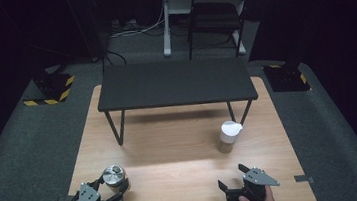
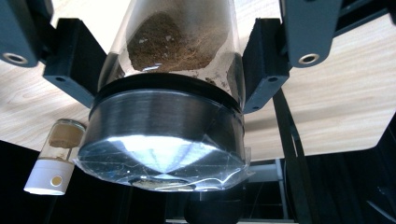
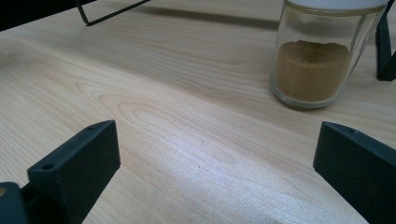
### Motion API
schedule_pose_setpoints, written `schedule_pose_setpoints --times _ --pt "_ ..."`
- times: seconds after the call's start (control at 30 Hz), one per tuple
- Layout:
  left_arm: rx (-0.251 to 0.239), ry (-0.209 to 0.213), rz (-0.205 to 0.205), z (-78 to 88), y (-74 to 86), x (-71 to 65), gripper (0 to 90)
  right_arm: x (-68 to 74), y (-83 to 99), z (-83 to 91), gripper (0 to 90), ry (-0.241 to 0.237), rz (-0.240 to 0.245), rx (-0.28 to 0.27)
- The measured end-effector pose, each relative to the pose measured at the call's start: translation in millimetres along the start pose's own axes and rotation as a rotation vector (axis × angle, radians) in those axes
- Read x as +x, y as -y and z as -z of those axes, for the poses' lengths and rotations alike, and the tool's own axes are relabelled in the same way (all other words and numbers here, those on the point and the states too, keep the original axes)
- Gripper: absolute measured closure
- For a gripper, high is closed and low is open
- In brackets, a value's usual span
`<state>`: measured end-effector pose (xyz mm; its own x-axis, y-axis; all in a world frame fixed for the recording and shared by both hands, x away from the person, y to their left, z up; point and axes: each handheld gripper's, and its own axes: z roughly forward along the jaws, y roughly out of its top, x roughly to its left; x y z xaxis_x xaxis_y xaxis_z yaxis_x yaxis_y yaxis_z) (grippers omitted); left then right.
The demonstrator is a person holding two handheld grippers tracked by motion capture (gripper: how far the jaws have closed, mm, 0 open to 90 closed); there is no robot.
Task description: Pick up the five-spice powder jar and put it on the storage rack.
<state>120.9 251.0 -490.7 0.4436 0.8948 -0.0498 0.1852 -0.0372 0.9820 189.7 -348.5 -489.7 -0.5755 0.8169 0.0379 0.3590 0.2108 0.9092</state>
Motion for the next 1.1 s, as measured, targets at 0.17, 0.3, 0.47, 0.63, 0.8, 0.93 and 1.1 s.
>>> schedule_pose_setpoints --times 0.17,0.3,0.47,0.63,0.8,0.93,1.1 --pt "-0.023 0.008 0.000 -8.4 -12.3 -2.9 31.1 -0.5 -0.6 -0.2 0.1 -0.002 0.001 0.003" --pt "-0.029 0.014 -0.006 -17.8 -22.6 -7.0 31.1 -0.2 -0.4 -0.1 0.1 -0.002 0.006 0.002" --pt "-0.036 0.030 -0.009 -27.8 -30.6 -11.4 31.1 0.1 -0.3 0.2 0.2 -0.001 0.010 0.002" --pt "-0.038 0.042 -0.011 -37.3 -39.0 -15.9 31.1 0.6 0.2 1.1 0.1 0.003 0.008 0.002" --pt "-0.054 0.040 -0.014 -44.2 -50.2 -21.0 31.1 1.6 -0.3 0.8 0.2 0.003 0.017 0.005" --pt "-0.055 0.040 -0.018 -47.3 -57.1 -22.3 31.2 0.8 -1.0 0.5 0.2 0.001 0.012 0.008" --pt "-0.067 0.031 -0.017 -52.3 -68.3 -21.7 31.2 0.5 -0.3 0.9 0.1 0.001 0.010 0.005"
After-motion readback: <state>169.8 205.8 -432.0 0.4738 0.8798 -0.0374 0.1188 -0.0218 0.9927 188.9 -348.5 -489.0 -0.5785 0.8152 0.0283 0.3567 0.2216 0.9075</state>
